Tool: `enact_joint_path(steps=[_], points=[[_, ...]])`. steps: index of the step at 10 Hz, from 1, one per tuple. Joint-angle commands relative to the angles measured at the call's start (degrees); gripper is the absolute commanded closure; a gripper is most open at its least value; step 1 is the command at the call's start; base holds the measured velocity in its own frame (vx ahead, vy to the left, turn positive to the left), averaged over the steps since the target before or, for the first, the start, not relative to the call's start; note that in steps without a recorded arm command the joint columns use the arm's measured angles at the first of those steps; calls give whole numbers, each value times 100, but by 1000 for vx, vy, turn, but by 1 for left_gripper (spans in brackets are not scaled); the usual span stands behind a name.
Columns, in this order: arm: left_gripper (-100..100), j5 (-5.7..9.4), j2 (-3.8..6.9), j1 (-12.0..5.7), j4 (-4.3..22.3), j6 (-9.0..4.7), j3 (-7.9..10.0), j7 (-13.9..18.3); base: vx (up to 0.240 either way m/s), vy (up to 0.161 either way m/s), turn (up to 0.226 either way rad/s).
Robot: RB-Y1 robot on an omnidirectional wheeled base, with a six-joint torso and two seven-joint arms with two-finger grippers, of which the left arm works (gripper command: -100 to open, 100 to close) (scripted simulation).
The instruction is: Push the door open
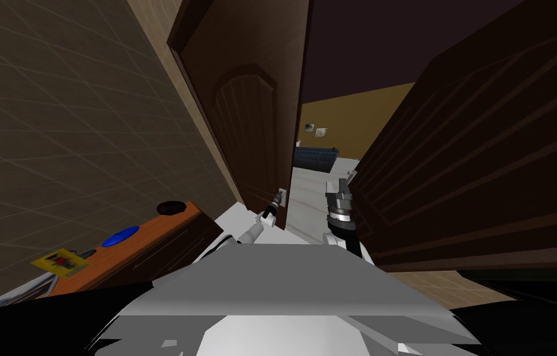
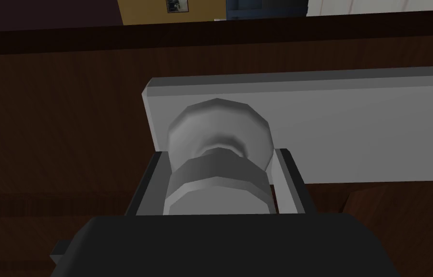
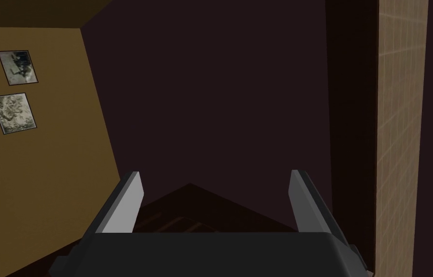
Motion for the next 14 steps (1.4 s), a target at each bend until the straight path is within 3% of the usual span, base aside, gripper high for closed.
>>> enact_joint_path(steps=[1,5,7,14], points=[[100,0,7,11,9,7,-2,0,-22,15,-13],[100,0,7,11,9,7,-2,0,-2,3,-4],[100,15,123,-21,31,1,129,-33,96,-123,38],[100,63,362,-57,126,-22,540,-131,137,-148,48]])
